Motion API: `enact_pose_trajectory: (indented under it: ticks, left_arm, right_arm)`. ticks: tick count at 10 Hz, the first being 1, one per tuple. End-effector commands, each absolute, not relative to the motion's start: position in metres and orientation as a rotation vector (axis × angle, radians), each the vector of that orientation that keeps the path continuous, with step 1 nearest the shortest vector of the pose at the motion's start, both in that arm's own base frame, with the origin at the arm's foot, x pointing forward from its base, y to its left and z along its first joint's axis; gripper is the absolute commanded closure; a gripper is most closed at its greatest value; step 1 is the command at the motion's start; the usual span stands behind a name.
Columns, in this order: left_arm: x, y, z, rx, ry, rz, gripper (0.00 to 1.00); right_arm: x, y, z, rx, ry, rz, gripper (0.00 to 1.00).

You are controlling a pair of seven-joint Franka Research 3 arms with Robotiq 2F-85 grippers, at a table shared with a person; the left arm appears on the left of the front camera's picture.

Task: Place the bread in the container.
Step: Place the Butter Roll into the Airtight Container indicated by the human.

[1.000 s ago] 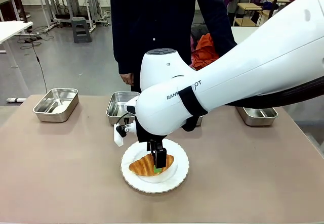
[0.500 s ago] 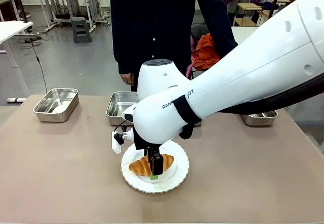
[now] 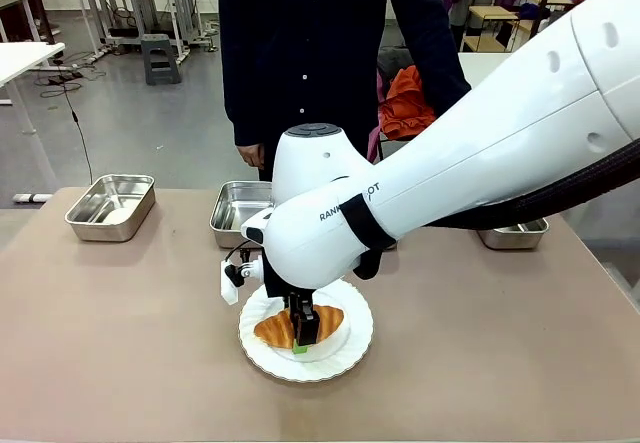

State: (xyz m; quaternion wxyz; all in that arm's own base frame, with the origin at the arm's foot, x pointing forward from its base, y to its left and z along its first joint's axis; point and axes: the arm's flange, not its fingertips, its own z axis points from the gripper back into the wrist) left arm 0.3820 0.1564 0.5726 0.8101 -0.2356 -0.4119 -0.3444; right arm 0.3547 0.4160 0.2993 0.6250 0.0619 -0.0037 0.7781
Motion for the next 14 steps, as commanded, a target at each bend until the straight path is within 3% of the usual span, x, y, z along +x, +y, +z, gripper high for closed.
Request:
enact_pose_trajectory:
  ticks: [1,2,3,8,11,14]
  left_arm:
    - [0.381,0.156,0.573,-0.507,-0.888,-0.737,0.00]
    - [0.381,0.156,0.573,-0.507,-0.888,-0.737,0.00]
    - [0.381,0.156,0.573,-0.507,-0.888,-0.737,0.00]
    - [0.381,0.156,0.573,-0.507,-0.888,-0.737,0.00]
    - [0.381,0.156,0.573,-0.507,-0.888,-0.737,0.00]
    - [0.381,0.156,0.573,-0.507,-0.888,-0.737,0.00]
  right_arm:
    - [0.351,0.416,0.300,0.096,-0.019,1.771,0.25]
    - [0.352,0.416,0.300,0.094,-0.014,1.773,0.60]
    - [0.354,0.414,0.299,0.097,0.008,1.768,0.45]
    - [0.357,0.417,0.302,0.129,-0.015,1.781,0.45]
    - [0.358,0.405,0.388,-0.003,-0.065,1.615,0.45]
    - [0.386,0.335,0.493,-0.147,-0.200,1.356,0.45]
